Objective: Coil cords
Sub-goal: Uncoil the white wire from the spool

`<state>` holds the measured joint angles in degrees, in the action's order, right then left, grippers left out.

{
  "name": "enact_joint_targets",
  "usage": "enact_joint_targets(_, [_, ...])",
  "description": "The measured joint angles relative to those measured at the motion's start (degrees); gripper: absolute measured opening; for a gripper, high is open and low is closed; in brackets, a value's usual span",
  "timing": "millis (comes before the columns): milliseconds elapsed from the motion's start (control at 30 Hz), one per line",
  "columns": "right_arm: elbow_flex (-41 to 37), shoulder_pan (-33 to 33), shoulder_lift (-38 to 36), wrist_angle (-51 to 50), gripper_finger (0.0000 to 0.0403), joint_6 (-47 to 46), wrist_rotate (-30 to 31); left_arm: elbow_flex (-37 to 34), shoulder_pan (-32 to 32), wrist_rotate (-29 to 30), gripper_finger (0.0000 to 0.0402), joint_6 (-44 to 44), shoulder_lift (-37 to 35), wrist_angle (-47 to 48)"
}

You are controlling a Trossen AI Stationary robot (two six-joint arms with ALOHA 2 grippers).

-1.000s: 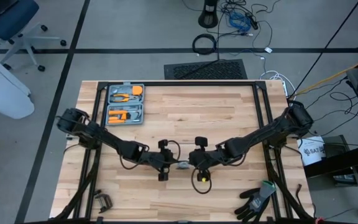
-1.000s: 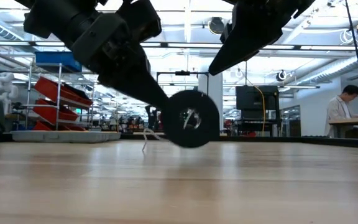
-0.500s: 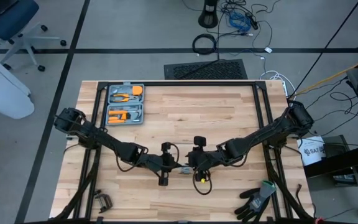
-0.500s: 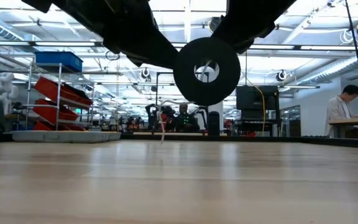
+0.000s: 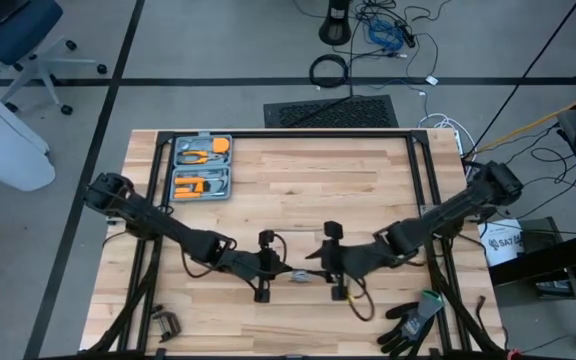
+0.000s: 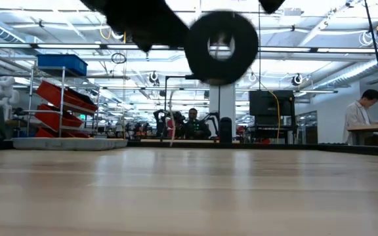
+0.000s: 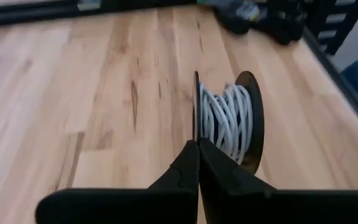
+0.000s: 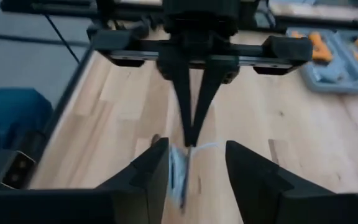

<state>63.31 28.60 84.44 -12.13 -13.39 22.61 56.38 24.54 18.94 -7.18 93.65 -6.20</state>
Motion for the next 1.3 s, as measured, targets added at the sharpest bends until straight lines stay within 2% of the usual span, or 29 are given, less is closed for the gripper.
enact_joint_targets(200, [0.1,7.2,-0.8,-0.1,0.0132,0.0,14.0,0.0,1.7,4.1,0.0001,-1.4,-7.3,1.4])
enact_joint_targets(400, [0.1,8.1,2.7,3.0,0.0130,0.2,20.6,0.0,3.3,8.0,0.0001,0.7,-15.9,2.4])
enact_joint_targets(500, [0.1,6.8,6.0,8.3,0.0130,2.6,21.0,0.0,4.1,8.9,0.0001,3.0,-20.0,1.4])
enact_joint_targets(600, [0.0,4.8,10.1,18.1,0.0130,9.4,21.1,0.0,4.8,8.9,0.0001,5.8,-23.3,-1.2])
enact_joint_targets(767, [0.0,1.8,15.1,42.4,0.0130,29.4,21.0,0.0,5.5,6.2,0.0001,9.6,-26.9,-6.1])
enact_joint_targets(867, [0.0,1.3,16.3,53.0,0.0130,38.4,21.3,0.0,6.0,5.0,0.0001,11.2,-28.0,-7.6])
enact_joint_targets(1100, [0.0,0.8,16.4,63.3,0.0130,51.5,21.3,0.0,7.0,5.0,0.0001,13.9,-28.2,-9.5])
enact_joint_targets(1300, [0.0,-1.0,16.4,64.1,0.0137,53.9,20.6,0.0,7.7,4.9,0.0001,14.0,-28.2,-9.6])
